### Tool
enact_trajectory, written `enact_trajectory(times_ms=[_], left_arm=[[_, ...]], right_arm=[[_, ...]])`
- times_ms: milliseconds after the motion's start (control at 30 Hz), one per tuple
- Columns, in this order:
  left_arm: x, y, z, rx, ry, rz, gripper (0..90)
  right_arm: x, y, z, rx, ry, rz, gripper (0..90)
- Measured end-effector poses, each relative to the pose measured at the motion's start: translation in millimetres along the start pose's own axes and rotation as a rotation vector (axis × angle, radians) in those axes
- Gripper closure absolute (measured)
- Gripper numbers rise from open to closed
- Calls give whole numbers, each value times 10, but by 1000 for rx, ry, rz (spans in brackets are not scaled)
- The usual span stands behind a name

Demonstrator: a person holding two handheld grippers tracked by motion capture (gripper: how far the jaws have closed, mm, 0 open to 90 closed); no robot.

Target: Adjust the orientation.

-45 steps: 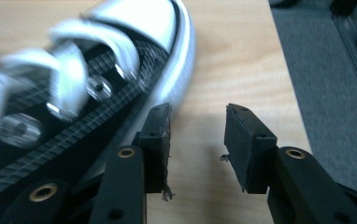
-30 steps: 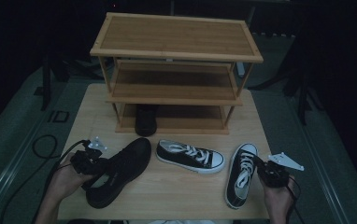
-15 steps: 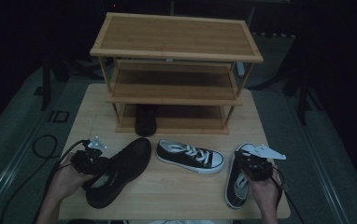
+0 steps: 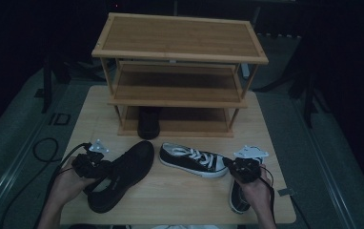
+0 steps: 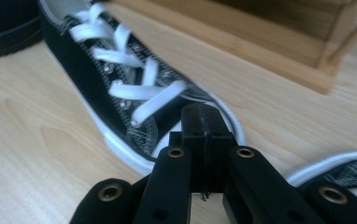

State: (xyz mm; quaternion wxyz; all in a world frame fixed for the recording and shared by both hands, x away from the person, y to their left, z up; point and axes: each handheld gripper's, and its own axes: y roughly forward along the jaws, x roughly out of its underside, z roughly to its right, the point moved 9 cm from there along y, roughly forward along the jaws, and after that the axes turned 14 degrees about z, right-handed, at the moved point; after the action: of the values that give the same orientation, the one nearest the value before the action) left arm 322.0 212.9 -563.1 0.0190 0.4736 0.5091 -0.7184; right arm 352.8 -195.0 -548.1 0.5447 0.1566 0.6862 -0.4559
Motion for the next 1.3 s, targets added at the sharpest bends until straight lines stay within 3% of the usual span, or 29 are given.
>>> enact_trajectory(times_ms=[400,633,800,933,1300], left_arm=[[-14,29,14,13,0,-1,722],[-19,42,10,14,2,-8,736],[-22,54,5,12,8,-13,748],[-21,56,4,14,9,-14,755],[-52,109,9,-3,44,-27,863]], right_arm=[[60,192,-300,-94,-95,-99,900],[168,257,-404,-148,-166,-189,900],[189,280,-370,-136,-142,-221,900],[186,296,-264,-80,-115,-229,900],[216,328,-79,41,-130,-263,900]])
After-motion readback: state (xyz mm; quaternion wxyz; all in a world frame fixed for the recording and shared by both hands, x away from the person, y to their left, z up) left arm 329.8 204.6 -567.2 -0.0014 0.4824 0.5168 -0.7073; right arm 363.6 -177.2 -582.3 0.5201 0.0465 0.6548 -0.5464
